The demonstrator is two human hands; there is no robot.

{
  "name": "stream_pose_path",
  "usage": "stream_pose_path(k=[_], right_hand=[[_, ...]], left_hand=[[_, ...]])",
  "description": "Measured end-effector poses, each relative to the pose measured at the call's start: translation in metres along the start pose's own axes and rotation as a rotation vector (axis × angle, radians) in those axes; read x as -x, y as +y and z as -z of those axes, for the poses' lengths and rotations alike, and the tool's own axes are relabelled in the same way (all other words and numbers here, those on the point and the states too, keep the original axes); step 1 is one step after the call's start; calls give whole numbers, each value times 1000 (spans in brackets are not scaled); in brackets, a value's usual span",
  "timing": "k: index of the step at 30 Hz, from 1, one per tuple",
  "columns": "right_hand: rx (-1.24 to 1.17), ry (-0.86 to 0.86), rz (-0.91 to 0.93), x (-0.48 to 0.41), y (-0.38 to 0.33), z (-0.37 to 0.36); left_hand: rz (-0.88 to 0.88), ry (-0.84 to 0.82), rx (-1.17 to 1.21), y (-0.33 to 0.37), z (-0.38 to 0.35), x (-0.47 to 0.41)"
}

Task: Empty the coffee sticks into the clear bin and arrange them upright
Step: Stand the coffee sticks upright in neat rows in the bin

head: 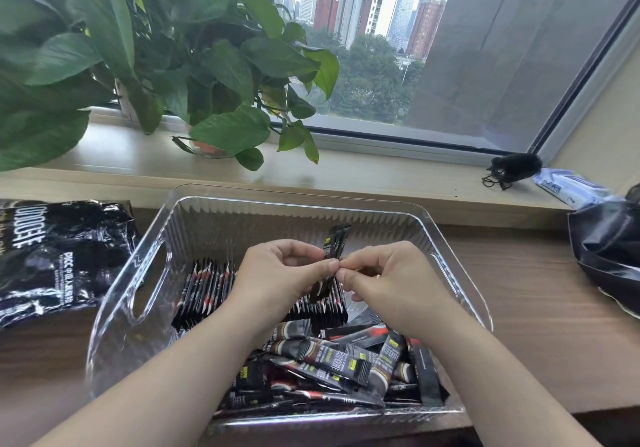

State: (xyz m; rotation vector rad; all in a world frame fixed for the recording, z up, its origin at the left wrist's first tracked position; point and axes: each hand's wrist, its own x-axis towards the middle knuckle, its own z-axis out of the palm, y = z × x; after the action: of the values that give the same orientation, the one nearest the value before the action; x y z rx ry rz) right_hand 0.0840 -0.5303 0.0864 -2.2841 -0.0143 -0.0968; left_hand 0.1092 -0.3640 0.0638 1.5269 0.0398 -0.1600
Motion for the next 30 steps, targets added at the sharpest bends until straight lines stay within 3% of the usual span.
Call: stream_pose_path(k=[6, 12, 20, 30], right_hand=[[178, -17, 133, 1, -3, 5], [179, 47, 84, 2, -11, 12], [576, -427, 153, 26, -17, -16], [830, -570, 135, 27, -25, -12]], left_hand=[[15, -8, -36, 1, 2, 1], [-28, 95, -11, -2, 3, -3], [-58, 186, 29, -5, 5, -8], [-73, 182, -3, -7, 6, -10]])
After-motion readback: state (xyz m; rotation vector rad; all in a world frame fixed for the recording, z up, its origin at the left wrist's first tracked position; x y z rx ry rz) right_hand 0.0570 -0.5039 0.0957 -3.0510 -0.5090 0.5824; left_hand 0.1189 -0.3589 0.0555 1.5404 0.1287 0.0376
